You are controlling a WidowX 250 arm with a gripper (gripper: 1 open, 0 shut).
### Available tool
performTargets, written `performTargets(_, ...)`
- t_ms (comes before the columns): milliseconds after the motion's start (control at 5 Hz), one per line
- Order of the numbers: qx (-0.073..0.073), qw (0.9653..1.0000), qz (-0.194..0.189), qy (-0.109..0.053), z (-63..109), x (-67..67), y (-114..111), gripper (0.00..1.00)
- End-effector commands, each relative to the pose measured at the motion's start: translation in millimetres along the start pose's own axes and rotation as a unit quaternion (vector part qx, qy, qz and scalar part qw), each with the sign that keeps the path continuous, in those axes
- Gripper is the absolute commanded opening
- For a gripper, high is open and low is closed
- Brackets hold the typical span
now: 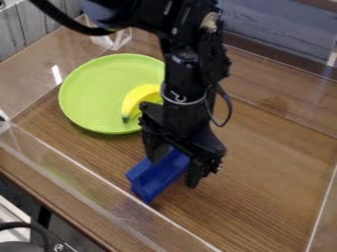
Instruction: Put the blue object in the green plate
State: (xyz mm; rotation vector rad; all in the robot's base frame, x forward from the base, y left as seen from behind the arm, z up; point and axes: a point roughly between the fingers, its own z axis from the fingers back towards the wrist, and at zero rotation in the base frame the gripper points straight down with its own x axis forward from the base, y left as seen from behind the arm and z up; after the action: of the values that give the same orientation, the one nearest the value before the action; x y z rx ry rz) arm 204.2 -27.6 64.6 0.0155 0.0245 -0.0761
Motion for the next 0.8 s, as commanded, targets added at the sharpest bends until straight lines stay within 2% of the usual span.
performTargets(0, -0.001, 0.9997, 0.0, -0.023, 2.3, 0.1, 7, 1.0)
performTargets(200, -0.003, 0.9997, -0.002, -0.026, -5.2, -2.5, 10, 1.0)
performTargets(400, -0.003, 0.9996, -0.004, -0.027, -8.8, -3.7, 13, 0.0)
performTargets(600, -0.001, 0.999, -0.036, -0.026, 0.1, 0.1, 16, 0.0)
